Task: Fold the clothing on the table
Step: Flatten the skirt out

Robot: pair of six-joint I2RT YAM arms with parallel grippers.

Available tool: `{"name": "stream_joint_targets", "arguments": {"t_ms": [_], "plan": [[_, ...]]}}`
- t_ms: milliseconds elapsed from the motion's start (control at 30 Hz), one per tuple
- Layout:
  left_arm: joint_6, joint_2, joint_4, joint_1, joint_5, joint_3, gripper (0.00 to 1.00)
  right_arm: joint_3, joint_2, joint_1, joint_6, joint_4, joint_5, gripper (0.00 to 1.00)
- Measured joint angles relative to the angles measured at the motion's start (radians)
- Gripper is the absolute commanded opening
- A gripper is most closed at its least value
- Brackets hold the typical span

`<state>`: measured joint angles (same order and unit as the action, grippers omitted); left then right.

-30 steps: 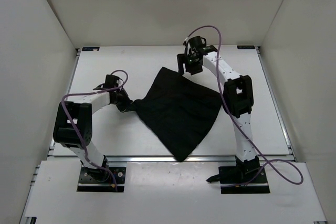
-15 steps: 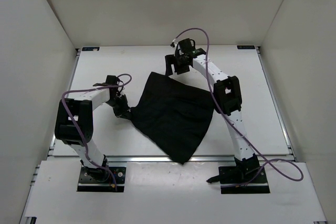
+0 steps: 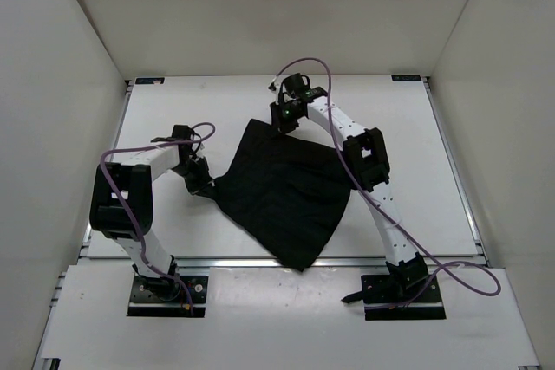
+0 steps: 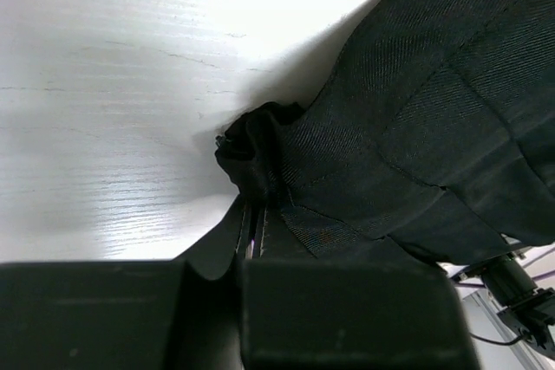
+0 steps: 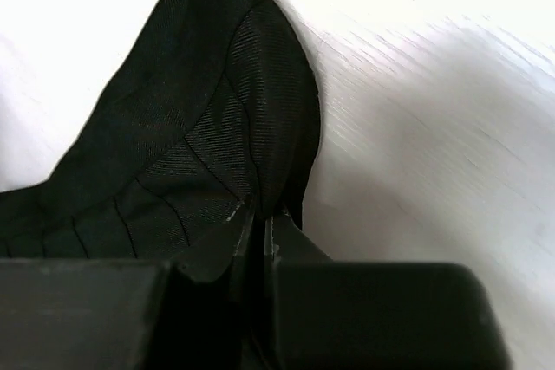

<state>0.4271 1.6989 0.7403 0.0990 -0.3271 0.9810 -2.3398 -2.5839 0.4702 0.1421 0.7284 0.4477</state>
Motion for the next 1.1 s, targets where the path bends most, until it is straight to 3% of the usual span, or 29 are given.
{"name": "stream_joint_targets", "arguments": {"t_ms": [133,233,267,333,400,467,567,700,1033,1067,1100], "plan": [[0.006,0.033,0.014,-0.015,-0.01,0.055,0.0,-0.009,0.013,-0.008,0.019,0.084,-0.083,0.0],[0.025,0.08,0.017,-0.043,-0.026,0.137,0.0,0.21,0.153,-0.029,0.039,0.095,-0.156,0.04],[0.035,0.103,0.015,-0.056,-0.036,0.177,0.0,0.326,0.229,-0.034,0.046,0.084,-0.177,0.1],[0.056,0.152,0.011,-0.068,-0.06,0.261,0.0,0.566,0.416,-0.048,0.07,0.092,-0.216,0.43],[0.069,0.208,0.012,-0.071,-0.068,0.363,0.0,0.703,0.559,-0.051,0.075,0.09,-0.237,0.61],[0.074,0.246,0.005,-0.067,-0.075,0.437,0.0,0.747,0.659,-0.046,0.076,0.097,-0.257,0.68],[0.084,0.263,-0.013,-0.055,-0.085,0.465,0.0,0.696,0.691,-0.047,0.063,0.074,-0.281,0.68],[0.097,0.263,-0.018,-0.041,-0.103,0.457,0.0,0.618,0.615,-0.061,0.064,0.034,-0.299,0.65],[0.112,0.263,-0.045,-0.033,-0.128,0.389,0.0,0.627,0.432,-0.114,0.093,0.024,-0.389,0.6],[0.112,0.263,-0.045,-0.033,-0.129,0.389,0.0,0.627,0.429,-0.119,0.095,0.023,-0.388,0.58],[0.112,0.263,-0.046,-0.033,-0.13,0.389,0.0,0.627,0.425,-0.123,0.099,0.023,-0.384,0.43]]}}
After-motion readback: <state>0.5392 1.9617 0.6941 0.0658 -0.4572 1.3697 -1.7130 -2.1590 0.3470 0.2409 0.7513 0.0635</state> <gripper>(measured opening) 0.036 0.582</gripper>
